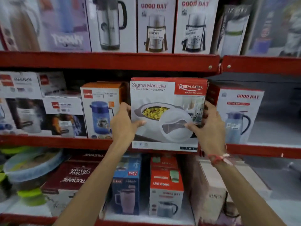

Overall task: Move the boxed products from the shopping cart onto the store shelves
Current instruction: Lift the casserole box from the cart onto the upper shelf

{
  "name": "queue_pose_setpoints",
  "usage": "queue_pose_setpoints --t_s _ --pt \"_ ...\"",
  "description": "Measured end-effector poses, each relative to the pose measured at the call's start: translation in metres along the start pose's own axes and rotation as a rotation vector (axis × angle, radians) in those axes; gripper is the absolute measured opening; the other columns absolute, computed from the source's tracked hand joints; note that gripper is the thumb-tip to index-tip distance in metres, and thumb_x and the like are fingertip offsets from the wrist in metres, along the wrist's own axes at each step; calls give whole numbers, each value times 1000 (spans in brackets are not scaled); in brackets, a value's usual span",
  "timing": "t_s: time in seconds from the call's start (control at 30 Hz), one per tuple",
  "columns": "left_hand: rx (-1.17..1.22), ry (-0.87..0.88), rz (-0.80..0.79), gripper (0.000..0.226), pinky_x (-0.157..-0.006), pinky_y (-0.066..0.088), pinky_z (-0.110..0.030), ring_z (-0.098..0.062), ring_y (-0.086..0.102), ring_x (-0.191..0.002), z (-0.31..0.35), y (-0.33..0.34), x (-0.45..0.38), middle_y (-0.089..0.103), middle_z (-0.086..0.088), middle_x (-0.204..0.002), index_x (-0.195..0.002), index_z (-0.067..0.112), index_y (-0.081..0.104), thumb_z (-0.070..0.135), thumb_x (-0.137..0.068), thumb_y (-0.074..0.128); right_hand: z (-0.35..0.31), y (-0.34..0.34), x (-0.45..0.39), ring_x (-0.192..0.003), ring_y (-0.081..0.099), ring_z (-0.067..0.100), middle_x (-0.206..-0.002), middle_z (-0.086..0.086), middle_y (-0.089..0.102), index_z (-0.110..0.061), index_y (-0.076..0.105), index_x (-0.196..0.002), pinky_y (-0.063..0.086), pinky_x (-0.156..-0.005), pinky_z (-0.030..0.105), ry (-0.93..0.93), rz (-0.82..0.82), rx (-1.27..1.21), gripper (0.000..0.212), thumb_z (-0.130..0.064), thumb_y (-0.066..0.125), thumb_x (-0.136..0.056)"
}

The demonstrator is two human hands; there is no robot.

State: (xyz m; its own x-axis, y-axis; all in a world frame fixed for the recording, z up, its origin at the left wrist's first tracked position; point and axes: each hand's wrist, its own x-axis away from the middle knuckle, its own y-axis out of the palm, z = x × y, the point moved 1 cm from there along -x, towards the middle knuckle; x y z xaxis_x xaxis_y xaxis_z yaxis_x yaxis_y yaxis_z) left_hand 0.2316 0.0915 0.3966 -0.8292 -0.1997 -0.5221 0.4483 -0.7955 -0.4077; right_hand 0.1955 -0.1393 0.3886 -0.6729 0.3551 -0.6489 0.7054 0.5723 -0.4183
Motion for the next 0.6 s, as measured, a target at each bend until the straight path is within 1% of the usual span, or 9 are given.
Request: queue_pose_setpoints --t_s 0.07,0.1,0.17,0.2,0.3,0.37,0.47,0.53,0.6 --pt "-23 21 4 57 -67 50 -43 -31 61 -80 -8 17 -20 64 -11 -90 -98 11 43 26 -63 85 3 15 -16 -114 55 32 -132 12 52 -17 36 -139 48 -93 44 -2 8 26 85 -18 86 -70" --pt "-33 35 8 56 -62 44 -40 -31 59 -79 -12 25 -27 60 -11 -86 -97 9 42 25 -64 84 6 23 -22 -115 53 33 -133 13 50 -16 36 -140 47 -93 44 -5 3 32 85 -16 85 -71" --pt "-44 48 9 52 -63 34 -34 -28 53 -79 -19 39 -38 52 -8 -83 -94 11 38 21 -68 82 16 42 -31 -113 54 35 -133 15 48 -14 37 -139 48 -91 46 -5 -1 19 82 -13 84 -71" --pt "-44 44 9 52 -65 33 -33 -25 50 -81 -22 45 -42 49 -7 -85 -93 13 36 19 -69 81 19 49 -33 -112 54 35 -132 15 47 -13 38 -138 48 -90 47 5 -2 15 80 -11 84 -72" --pt "-41 25 -8 51 -71 40 -36 -28 53 -90 -37 60 -50 53 -10 -93 -94 13 36 15 -69 81 34 67 -36 -110 55 36 -130 16 47 -12 40 -135 50 -87 48 28 -1 17 76 -10 83 -73" --pt "-56 12 -29 50 -78 45 -42 -33 55 -97 -49 67 -53 58 -17 -103 -101 8 41 14 -71 79 38 72 -36 -110 55 37 -130 17 46 -12 38 -138 50 -88 50 26 -19 51 76 -10 81 -75" --pt "-68 36 -56 50 -84 48 -46 -36 56 -104 -61 70 -54 61 -20 -111 -111 6 43 15 -75 76 38 77 -28 -111 54 40 -134 20 43 -10 33 -142 50 -89 50 55 -39 87 79 -7 78 -78" --pt "-30 63 -45 43 -86 50 -45 -32 57 -106 -68 65 -46 61 -17 -114 -113 7 47 20 -80 71 29 82 -17 -116 49 39 -137 24 38 -6 33 -143 49 -95 46 7 49 97 78 -4 76 -78" --pt "25 122 3 30 -85 54 -41 -24 60 -103 -79 55 -27 62 -12 -111 -111 9 52 23 -87 63 13 80 13 -115 49 38 -131 27 40 -2 41 -136 49 -98 43 -21 118 51 62 -5 70 -82"
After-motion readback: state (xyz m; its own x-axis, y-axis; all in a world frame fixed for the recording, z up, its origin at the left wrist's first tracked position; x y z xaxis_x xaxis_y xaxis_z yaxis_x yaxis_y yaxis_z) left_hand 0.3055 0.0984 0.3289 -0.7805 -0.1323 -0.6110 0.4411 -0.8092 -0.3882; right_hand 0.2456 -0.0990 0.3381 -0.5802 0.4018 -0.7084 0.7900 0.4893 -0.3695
